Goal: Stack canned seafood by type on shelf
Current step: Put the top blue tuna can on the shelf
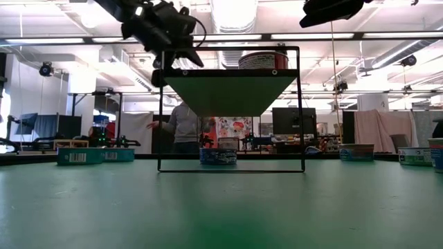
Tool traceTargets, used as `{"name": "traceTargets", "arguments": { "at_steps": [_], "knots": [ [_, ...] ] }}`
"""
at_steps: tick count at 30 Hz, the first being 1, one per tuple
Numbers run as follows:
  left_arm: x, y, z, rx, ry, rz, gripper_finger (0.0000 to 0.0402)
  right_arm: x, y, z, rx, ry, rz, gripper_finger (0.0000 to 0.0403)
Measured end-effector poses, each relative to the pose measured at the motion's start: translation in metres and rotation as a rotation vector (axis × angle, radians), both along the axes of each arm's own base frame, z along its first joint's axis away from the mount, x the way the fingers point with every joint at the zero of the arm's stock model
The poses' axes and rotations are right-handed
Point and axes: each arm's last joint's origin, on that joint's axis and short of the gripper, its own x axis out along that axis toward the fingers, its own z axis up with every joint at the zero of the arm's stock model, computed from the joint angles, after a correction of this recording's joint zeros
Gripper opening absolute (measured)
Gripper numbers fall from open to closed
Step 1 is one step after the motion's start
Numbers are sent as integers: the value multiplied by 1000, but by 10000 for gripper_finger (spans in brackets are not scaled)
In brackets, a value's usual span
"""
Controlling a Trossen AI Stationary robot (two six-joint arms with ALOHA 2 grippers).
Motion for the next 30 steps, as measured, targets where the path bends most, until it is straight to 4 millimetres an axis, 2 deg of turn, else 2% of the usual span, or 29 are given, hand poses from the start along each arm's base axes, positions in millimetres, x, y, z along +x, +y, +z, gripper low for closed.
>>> {"name": "traceTargets", "arguments": {
  "at_steps": [5,11,14,17,23,30],
  "knots": [
    [2,-1,14,105,-22,-80,240,0,0,-1,6,4,-6,333],
    [12,-18,22,229,-38,-233,213,0,0,-1,8,3,-7,331],
    [17,-29,21,313,-31,-306,181,0,0,-1,15,0,-12,327],
    [21,-43,16,416,72,-304,136,0,0,-1,22,-5,-18,322],
    [27,-75,18,661,202,-323,21,0,0,-1,38,-11,-28,323],
    [28,-98,24,752,187,-398,1,0,0,-1,49,-16,-35,331]
  ]
}}
